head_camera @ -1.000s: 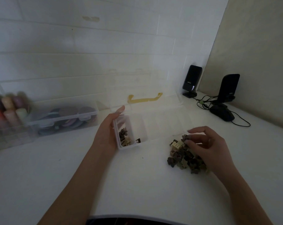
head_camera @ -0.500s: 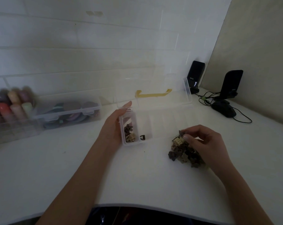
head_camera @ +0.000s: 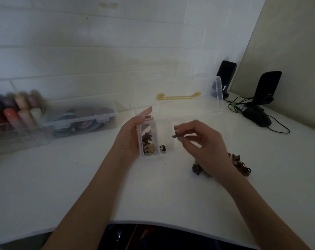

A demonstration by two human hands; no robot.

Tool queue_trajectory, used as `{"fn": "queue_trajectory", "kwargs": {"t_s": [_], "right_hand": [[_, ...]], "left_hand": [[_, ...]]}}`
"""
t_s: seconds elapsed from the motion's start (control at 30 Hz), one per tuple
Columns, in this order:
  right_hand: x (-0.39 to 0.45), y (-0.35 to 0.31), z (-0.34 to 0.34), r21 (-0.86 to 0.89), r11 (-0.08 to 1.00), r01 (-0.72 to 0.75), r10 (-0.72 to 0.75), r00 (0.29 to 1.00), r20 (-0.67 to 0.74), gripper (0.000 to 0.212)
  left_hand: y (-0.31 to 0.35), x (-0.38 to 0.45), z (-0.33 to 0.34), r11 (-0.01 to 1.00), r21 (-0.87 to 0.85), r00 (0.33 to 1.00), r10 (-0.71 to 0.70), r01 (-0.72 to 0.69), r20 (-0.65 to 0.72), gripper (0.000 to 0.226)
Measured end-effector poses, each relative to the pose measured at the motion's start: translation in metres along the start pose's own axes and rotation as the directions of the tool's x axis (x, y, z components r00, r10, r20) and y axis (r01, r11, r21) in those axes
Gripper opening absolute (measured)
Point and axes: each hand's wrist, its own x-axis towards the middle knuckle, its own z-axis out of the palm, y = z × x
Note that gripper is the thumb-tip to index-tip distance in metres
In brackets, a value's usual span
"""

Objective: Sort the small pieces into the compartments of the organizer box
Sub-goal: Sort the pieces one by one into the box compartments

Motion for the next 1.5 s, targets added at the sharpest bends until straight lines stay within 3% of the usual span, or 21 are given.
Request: {"fn": "queue_trajectory", "kwargs": {"t_s": [0.13, 0.27, 0.37, 0.57, 0.8, 0.93, 1.13, 1.23, 1.33, 1.5], "right_hand": [[0.007, -0.003, 0.005, -0.042, 0.999, 0.026, -0.027, 0.999, -0.026, 0.015], [0.016, -0.014, 0.014, -0.274, 0.952, 0.137, -0.142, 0.99, 0.001, 0.013], [0.019, -0.012, 0.001, -0.374, 0.919, 0.129, -0.163, 0.985, -0.061, 0.011], [-0.002, 0.014, -0.022, -0.418, 0.905, 0.078, -0.13, 0.987, -0.098, 0.016], [-0.008, 0.028, -0.008, -0.333, 0.943, -0.004, -0.039, 0.992, -0.123, 0.007], [-0.009, 0.031, -0.006, -0.464, 0.882, 0.087, -0.134, 0.988, -0.07, 0.02], [-0.02, 0.017, -0.043, -0.444, 0.896, -0.016, -0.064, 0.984, -0.165, 0.026], [-0.036, 0.014, -0.059, -0.47, 0.882, -0.033, -0.005, 0.997, -0.079, 0.023], [-0.048, 0.017, -0.061, -0.565, 0.823, 0.061, -0.031, 0.998, 0.063, 0.015], [-0.057, 0.029, -0.048, -0.71, 0.689, 0.144, -0.005, 0.981, 0.194, 0.038]], "left_hand": [[0.0, 0.0, -0.001, 1.0, -0.005, 1.0, 0.005, -0.005, -0.003, 0.027], [0.0, 0.001, -0.003, 0.999, 0.013, 0.999, 0.048, -0.048, -0.001, 0.025], [0.0, 0.001, -0.005, 1.0, -0.021, 1.0, 0.003, -0.003, 0.016, 0.027], [-0.001, 0.006, -0.005, 0.999, -0.033, 1.0, 0.016, -0.015, 0.014, 0.027], [-0.002, 0.005, -0.006, 0.999, -0.023, 0.999, 0.03, -0.029, 0.022, 0.029], [-0.001, 0.003, -0.002, 0.998, -0.05, 1.0, 0.029, -0.029, -0.001, 0.031], [-0.001, 0.006, -0.003, 0.999, -0.047, 1.0, 0.014, -0.013, 0.004, 0.03], [-0.002, 0.007, -0.004, 0.999, -0.047, 1.0, 0.011, -0.011, -0.005, 0.027], [-0.002, 0.007, -0.003, 0.997, -0.079, 1.0, 0.012, -0.014, -0.022, 0.029], [-0.002, 0.006, -0.003, 0.997, -0.081, 1.0, 0.002, -0.004, -0.018, 0.031]]}}
